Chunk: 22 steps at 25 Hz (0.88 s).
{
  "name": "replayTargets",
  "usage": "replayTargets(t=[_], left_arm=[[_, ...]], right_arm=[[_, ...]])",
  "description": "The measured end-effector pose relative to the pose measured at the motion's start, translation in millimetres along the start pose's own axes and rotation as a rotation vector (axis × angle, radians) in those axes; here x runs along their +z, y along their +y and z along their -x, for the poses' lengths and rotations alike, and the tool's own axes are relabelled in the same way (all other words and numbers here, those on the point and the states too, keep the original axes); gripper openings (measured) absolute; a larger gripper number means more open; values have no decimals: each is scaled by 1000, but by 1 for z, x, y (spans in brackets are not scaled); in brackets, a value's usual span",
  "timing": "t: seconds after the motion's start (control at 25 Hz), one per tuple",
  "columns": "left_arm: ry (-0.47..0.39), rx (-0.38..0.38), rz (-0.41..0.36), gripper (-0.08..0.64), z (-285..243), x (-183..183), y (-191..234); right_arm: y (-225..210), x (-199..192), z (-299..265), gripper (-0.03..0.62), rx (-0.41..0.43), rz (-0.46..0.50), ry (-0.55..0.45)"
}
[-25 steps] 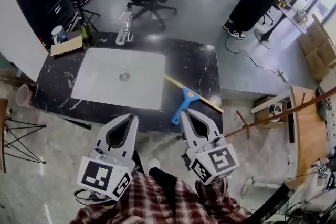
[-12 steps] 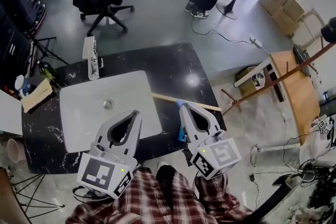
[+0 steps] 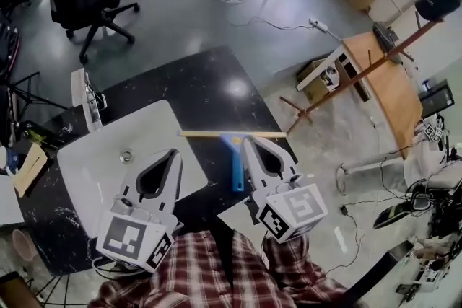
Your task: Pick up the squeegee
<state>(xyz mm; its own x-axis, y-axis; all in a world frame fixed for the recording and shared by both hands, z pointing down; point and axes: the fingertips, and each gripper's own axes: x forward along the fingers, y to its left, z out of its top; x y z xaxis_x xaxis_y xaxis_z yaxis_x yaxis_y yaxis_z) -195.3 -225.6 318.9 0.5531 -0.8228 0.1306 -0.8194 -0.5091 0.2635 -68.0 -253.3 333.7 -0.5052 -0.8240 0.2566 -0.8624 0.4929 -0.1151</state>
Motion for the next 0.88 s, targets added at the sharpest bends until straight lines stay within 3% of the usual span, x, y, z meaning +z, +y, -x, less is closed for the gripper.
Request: replayTargets(t=[0.36, 0.88], left_arm=[[6, -38, 19, 11, -15, -2, -4], [26, -92, 36, 11, -22, -9, -9]], right_arm=[[-24, -14, 2, 16, -56, -45, 111], [-23, -25, -6, 186, -27, -35, 200]])
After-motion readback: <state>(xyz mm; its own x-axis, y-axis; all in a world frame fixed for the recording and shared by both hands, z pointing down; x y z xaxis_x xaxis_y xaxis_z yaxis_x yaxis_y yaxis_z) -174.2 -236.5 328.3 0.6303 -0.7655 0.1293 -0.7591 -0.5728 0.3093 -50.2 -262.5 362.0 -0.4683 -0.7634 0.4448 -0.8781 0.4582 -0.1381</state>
